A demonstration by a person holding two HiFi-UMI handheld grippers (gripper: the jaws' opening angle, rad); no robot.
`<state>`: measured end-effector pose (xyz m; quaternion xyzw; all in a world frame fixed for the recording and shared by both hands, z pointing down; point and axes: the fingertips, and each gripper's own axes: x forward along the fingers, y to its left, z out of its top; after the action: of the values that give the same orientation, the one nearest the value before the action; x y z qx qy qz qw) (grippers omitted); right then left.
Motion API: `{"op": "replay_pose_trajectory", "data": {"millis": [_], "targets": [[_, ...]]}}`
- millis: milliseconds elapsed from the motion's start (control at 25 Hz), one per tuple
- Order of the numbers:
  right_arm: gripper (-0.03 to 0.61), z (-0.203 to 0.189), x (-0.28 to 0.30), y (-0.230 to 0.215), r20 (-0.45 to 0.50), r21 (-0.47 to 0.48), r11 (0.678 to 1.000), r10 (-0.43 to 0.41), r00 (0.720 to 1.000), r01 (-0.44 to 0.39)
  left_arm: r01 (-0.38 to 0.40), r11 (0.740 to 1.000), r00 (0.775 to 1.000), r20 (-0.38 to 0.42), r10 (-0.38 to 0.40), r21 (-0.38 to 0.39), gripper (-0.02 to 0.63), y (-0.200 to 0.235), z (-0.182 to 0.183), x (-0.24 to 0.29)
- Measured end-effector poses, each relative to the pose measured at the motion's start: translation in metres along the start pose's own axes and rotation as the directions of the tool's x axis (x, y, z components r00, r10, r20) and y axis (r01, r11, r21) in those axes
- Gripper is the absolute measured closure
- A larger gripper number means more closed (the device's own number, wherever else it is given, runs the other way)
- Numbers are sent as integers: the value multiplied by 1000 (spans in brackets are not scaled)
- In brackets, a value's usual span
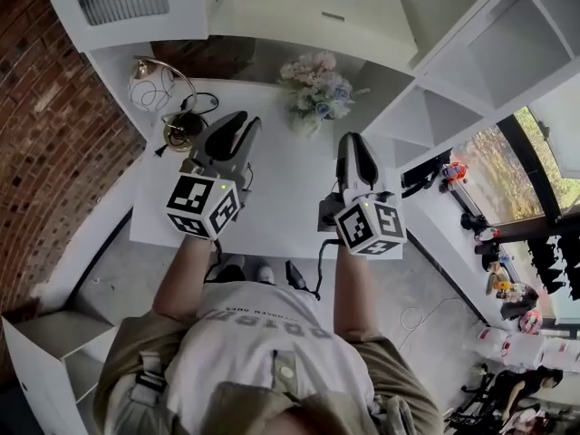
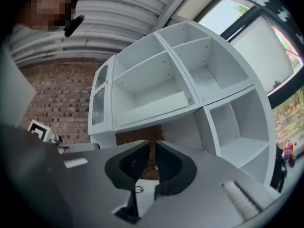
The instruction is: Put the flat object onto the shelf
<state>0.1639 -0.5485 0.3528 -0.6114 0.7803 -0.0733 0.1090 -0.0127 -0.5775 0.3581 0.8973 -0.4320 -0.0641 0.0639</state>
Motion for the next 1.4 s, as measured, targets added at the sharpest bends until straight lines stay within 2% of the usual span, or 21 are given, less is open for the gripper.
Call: {"op": "replay_pose_trajectory", "data": {"millis": [200,360,560,840,960,1120,1200,1400], "targets": [[572,-26,-29,14,-31,-188,981,-63,998,56,-69,985,997,-21,73,157,603,-9,-24,-27],[572,-39,-51,26,-29,-292,953,-90,995,78,-84,965,994,-45,98,250,606,-16,-45,-48],[572,-54,-70,29,-21,-270,958,-103,994,93,-78,955,994,-55,98,287,606,-26,-59,-62],[572,-43,-73,36,27,-285,954,-94,995,98,-60,944,998,-11,67,324,606,-38,-45,-59],[573,-36,-74,38,52,-287,953,-88,995,99,-59,949,998,-6,64,310,606,-41,-40,-56],[575,-39,-74,33,42,-264,958,-106,993,114,-56,944,998,-2,60,326,606,-42,-38,-55],[577,-40,-74,32,44,-253,960,-114,993,121,-62,949,998,-4,67,310,606,-41,-38,-54],[577,-35,-73,34,65,-281,952,-111,992,125,-64,943,998,-7,70,327,607,-38,-38,-54]]}}
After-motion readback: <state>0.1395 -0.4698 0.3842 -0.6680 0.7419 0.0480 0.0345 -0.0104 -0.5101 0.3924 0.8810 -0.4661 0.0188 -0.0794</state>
